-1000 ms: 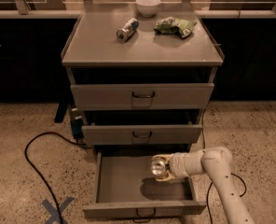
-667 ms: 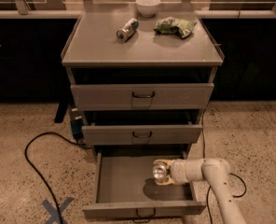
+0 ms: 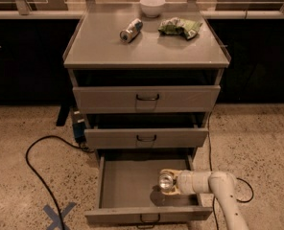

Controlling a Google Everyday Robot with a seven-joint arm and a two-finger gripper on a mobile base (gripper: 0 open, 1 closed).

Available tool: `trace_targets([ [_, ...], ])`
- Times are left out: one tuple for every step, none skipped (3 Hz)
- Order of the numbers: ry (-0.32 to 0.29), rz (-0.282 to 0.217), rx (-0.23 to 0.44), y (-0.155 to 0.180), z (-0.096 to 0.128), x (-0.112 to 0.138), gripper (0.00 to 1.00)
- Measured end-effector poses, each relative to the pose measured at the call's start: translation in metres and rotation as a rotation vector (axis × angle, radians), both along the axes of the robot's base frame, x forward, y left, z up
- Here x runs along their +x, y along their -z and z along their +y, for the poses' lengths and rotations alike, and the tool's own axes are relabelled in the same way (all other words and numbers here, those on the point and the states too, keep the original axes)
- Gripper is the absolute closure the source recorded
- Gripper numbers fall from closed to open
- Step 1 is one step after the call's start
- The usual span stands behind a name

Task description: Place green can into bottom drawer

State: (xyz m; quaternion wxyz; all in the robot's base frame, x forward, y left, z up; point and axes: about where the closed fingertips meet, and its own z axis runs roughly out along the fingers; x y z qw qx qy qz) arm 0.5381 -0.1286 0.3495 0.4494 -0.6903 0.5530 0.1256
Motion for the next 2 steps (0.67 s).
trace_targets([
  [0.000,-0.006,0.019,0.013,0.002,0.015,1.00],
  [-0.007,-0.043,0.040,0.020,0.004,0.052,1.00],
])
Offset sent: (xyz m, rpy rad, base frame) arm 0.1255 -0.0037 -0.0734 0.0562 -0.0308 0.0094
